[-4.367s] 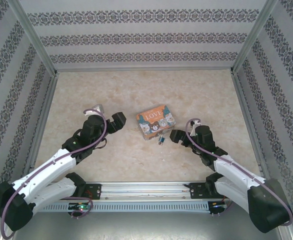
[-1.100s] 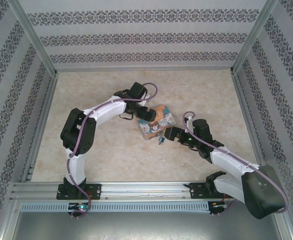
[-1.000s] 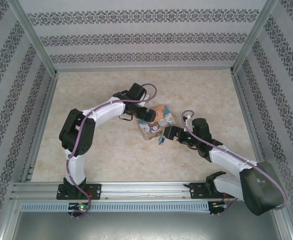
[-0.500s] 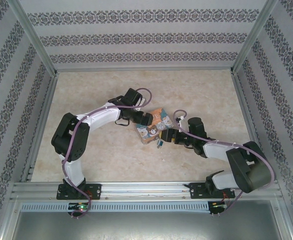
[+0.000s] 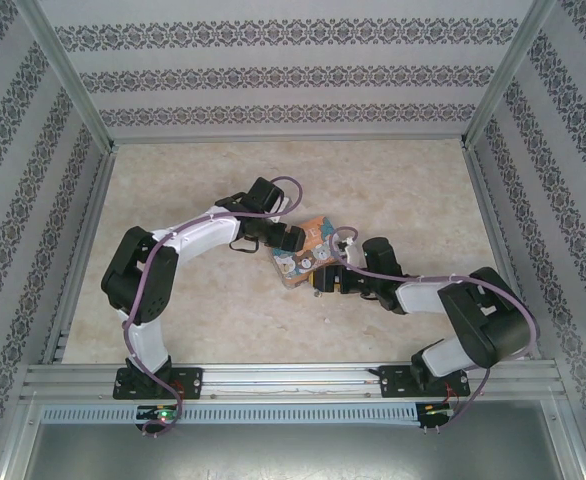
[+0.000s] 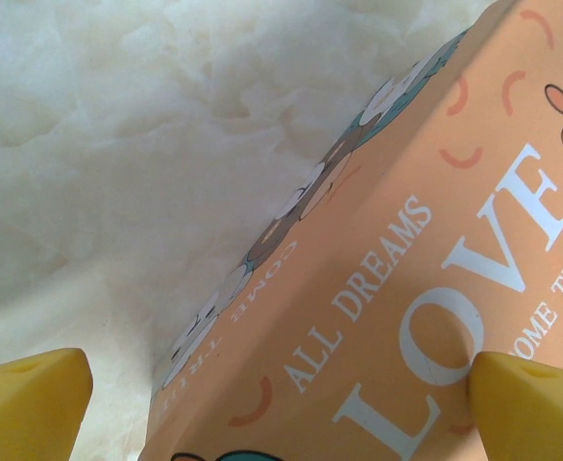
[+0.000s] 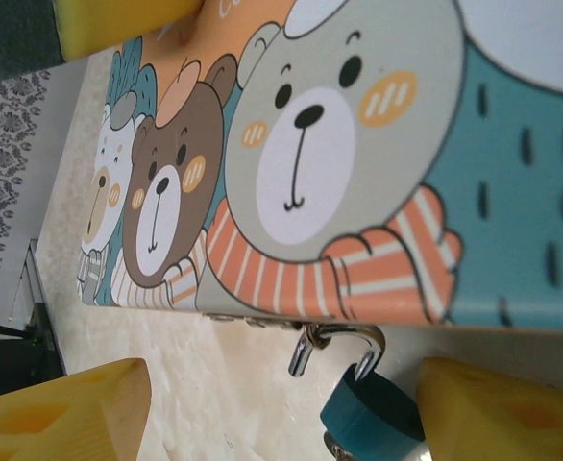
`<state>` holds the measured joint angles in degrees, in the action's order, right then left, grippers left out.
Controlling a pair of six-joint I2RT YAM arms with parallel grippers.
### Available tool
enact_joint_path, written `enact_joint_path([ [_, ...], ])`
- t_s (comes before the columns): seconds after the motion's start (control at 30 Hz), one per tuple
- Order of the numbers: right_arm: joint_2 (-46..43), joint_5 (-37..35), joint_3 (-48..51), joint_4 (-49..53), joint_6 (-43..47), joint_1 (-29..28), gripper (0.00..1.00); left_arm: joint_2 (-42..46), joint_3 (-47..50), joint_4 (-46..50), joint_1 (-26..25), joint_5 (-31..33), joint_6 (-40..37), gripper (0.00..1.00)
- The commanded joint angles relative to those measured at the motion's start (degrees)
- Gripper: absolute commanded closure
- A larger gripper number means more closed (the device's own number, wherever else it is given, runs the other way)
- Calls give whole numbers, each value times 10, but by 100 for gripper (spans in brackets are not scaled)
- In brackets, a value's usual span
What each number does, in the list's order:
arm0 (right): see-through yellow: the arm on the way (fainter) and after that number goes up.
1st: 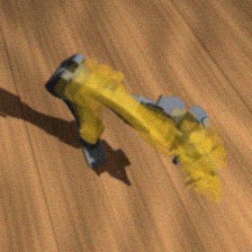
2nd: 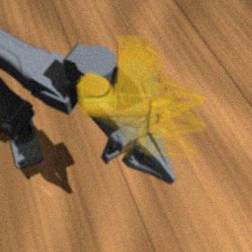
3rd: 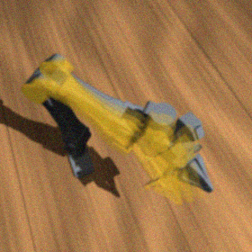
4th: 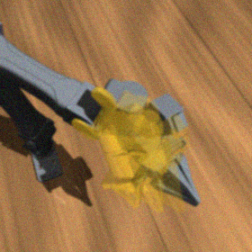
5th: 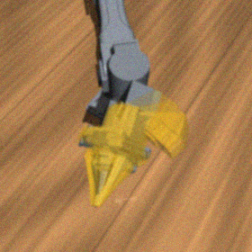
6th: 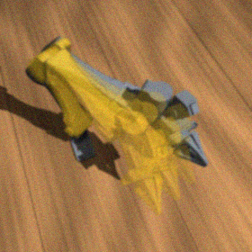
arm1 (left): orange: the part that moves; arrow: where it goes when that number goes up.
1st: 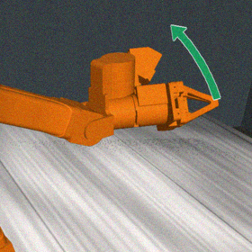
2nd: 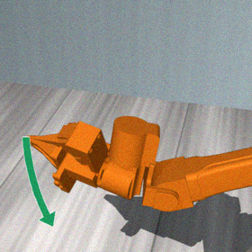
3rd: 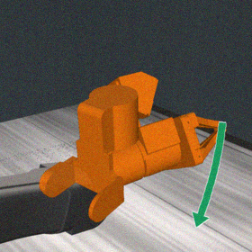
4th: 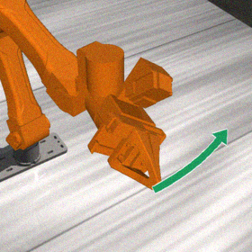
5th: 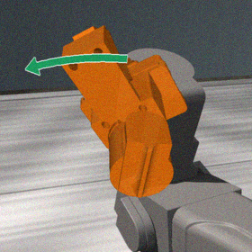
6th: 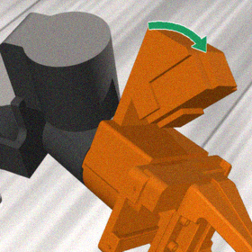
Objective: Unlock a padlock with a key
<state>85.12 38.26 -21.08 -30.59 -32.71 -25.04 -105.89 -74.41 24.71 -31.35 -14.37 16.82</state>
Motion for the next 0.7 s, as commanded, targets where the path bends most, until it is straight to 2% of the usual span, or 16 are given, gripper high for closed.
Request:
enact_joint_path([
  [0.0,15,1,-16,-31,20,-8,27,2,25,41,7,22,3,1],
  [0.3,29,29,-12,-70,30,-9,28,4,27,43,6,28,6,1],
  [0.67,30,50,-4,-78,38,-1,40,2,31,38,7,31,16,1],
])
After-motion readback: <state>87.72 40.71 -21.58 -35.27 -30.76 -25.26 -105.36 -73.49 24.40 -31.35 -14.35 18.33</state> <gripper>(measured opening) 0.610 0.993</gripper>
